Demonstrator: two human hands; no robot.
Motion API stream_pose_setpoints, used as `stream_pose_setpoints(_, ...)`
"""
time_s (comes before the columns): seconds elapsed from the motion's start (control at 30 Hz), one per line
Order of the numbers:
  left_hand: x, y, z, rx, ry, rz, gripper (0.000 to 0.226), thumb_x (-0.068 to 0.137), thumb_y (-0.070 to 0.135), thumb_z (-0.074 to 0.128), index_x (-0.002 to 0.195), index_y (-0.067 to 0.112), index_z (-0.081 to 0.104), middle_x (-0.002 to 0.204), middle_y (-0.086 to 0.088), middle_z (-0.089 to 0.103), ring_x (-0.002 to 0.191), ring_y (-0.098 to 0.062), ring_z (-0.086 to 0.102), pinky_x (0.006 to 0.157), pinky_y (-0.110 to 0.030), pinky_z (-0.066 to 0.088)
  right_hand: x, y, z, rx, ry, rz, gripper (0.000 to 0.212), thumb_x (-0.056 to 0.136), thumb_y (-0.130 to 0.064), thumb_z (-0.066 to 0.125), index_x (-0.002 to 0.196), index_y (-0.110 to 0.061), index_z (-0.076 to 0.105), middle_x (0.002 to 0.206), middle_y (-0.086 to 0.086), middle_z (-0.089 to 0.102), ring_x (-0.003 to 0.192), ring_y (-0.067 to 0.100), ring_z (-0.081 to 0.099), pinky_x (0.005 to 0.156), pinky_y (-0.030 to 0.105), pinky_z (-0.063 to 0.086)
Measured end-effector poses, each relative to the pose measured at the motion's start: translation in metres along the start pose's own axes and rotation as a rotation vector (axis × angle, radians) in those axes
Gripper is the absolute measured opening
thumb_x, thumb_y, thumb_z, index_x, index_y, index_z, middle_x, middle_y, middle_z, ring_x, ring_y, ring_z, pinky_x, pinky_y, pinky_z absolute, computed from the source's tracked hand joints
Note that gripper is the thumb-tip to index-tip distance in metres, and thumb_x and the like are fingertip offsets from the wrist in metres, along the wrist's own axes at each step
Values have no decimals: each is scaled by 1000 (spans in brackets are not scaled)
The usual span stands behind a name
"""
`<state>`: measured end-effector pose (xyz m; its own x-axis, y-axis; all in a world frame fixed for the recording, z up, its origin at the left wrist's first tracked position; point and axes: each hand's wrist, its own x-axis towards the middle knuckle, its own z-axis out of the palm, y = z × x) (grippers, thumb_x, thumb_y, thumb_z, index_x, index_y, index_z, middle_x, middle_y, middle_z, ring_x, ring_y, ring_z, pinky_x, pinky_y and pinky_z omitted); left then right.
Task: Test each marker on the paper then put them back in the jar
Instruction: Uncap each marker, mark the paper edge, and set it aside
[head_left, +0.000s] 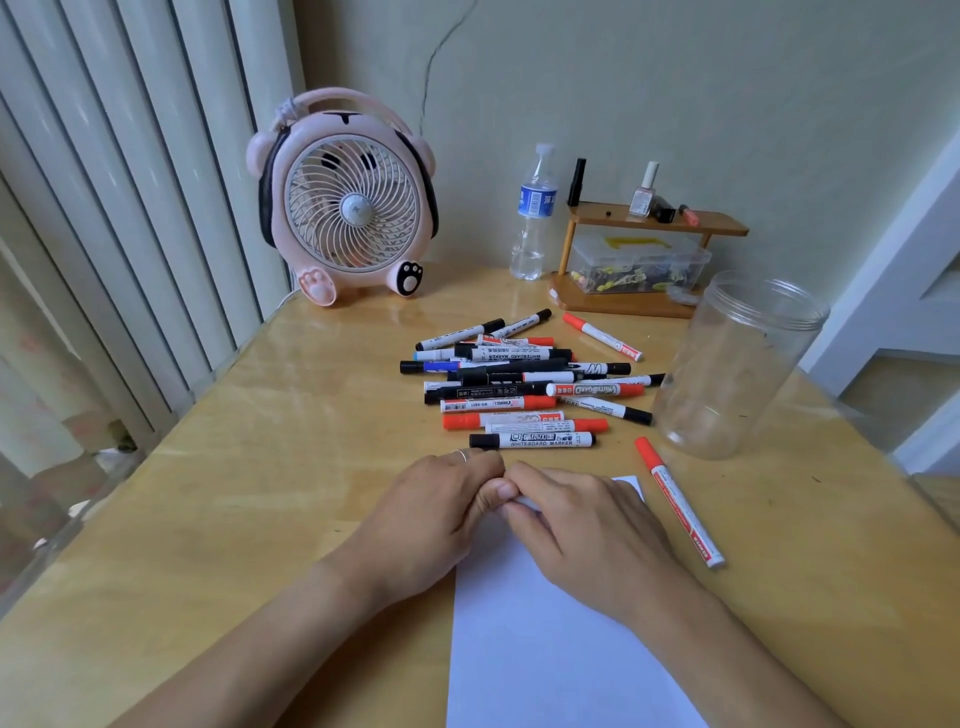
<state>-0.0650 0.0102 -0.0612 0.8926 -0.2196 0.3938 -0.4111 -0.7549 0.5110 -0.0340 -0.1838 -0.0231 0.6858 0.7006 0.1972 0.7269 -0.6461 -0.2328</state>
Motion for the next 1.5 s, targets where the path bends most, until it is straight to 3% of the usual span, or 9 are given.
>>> stream_pose_setpoints(0.23,-3,-5,0,-36,1,29,40,106,59,22,84,31,39,75,16,44,72,-9,46,66,-32,41,1,-13,-11,-65,-68,63,22,105,-52,36,108,-31,44,70,-6,41,77,21,39,64,39,24)
stream_pose_setpoints(0.43,-5,-6,-1,59,-20,121,39,109,54,19,89,30,43,81,16,45,71,-8,41,69,-31,40,0,-16,-16,-123,-143,101,36,105,-61,32,115,-31,47,82,-4,48,88,28,48,65,39,23)
stream_pose_setpoints(0.6,-1,-3,-5,163,9,186,52,110,50,17,91,19,53,84,8,52,71,-16,46,70,-37,45,-1,-20,-21,-134,-192,139,33,106,-60,30,95,-29,36,79,-3,39,85,27,36,68,39,22)
stream_pose_setpoints(0.83,0,-1,-7,292,80,267,51,111,47,18,88,18,52,81,6,49,70,-17,47,64,-37,44,0,-24,-16,-132,-187,196,48,104,-63,31,84,-22,44,77,0,42,92,32,52,68,38,27)
stream_pose_setpoints(1.0,0,-9,-24,373,151,235,49,109,49,23,89,17,54,86,8,49,74,-17,47,65,-35,38,2,-11,-13,-77,-103,337,72,86,-89,22,63,-25,43,66,-1,38,75,32,44,66,38,33)
stream_pose_setpoints(1.13,0,-29,-29,264,113,15,31,107,54,26,98,36,49,91,17,47,80,-10,46,71,-38,43,4,10,-8,185,33,371,53,89,-82,32,65,-35,40,62,-8,48,69,18,49,66,40,42)
stream_pose_setpoints(1.23,0,-40,-22,281,45,-115,26,97,57,37,99,35,52,95,16,48,88,-10,46,79,-38,46,10,24,-1,401,100,393,37,96,-53,27,86,-26,51,75,-1,57,76,27,54,70,46,46)
stream_pose_setpoints(1.3,-1,-45,-19,298,19,-167,27,91,56,41,100,34,53,100,15,49,94,-12,46,84,-38,47,12,25,-1,500,111,356,21,100,-31,38,106,-40,55,82,-1,62,70,29,61,64,46,51)
stream_pose_setpoints(1.5,-6,-36,-11,308,-38,-239,34,87,58,36,112,38,45,111,15,38,104,-10,33,90,-34,32,16,22,-8,1293,160,425,39,108,-2,40,110,-22,74,105,11,68,78,28,71,75,41,61)
